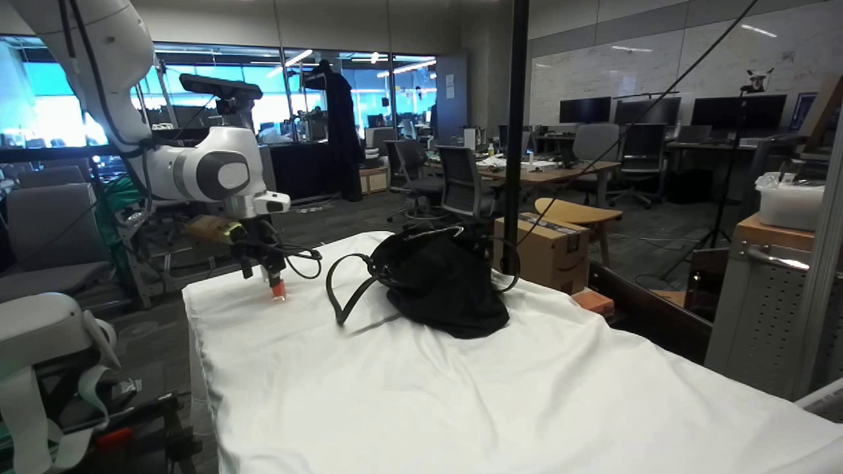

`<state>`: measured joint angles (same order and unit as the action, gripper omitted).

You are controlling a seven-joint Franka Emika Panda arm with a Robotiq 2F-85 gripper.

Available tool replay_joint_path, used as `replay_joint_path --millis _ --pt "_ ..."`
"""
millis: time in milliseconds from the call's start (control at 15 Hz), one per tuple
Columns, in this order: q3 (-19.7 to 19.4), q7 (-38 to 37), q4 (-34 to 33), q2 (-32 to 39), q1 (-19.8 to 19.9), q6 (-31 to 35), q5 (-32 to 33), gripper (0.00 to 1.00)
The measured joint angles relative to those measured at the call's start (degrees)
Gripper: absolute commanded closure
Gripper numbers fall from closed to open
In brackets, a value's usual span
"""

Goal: Put the nail polish bottles in the bag

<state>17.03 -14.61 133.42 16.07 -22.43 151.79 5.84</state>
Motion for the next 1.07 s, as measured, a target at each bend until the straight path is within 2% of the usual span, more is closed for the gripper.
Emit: replay_joint_path --millis 867,933,1000,1067 --pt "-5.2 -4.6 -4.0 4.6 -3.5 -0.6 5.1 0.00" --pt "-5.5 -4.9 -4.4 4.8 -3.8 -0.7 5.2 0.05" --pt "-5.8 -5.2 -4.7 5.0 -4.0 -0.9 5.2 0.25" --pt "-6.0 -5.4 -5.0 5.1 -4.1 -1.2 5.2 0.29"
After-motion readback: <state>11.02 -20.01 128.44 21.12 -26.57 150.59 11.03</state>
